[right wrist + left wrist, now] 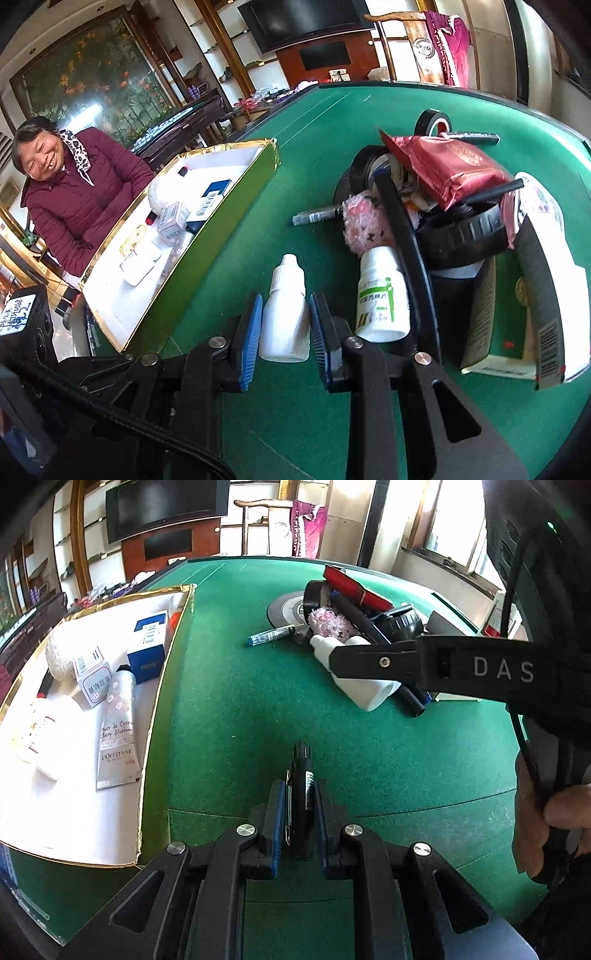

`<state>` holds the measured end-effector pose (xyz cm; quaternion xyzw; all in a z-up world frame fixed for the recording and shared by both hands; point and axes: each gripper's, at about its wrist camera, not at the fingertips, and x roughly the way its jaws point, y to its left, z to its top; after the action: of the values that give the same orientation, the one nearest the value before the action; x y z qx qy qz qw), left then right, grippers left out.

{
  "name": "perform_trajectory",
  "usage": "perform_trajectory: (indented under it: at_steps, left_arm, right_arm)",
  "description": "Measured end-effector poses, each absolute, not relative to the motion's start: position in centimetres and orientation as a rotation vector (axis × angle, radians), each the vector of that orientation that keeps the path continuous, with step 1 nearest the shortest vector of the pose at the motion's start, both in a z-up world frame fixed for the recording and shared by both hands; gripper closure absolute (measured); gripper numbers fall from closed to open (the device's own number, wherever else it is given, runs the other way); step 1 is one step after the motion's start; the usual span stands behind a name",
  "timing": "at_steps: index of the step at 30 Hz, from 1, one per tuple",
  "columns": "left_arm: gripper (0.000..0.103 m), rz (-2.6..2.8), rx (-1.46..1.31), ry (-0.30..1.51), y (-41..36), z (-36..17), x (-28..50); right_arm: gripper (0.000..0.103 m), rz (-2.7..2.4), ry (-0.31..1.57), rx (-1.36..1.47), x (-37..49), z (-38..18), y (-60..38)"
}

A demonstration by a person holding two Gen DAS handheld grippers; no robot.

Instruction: Organize objects

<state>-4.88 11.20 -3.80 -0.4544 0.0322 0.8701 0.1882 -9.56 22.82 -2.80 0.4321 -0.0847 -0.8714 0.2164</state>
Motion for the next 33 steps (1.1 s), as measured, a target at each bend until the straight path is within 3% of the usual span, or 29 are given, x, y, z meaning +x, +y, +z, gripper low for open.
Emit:
perform_trajectory:
  at_steps: [33]
  left_arm:
    - [0.091, 2.369, -1.256, 0.034, 11.2, -3.9, -4.8]
  right_arm:
    - [0.079, -2.371, -0.319, 1.245, -9.5, -4.5, 23.1]
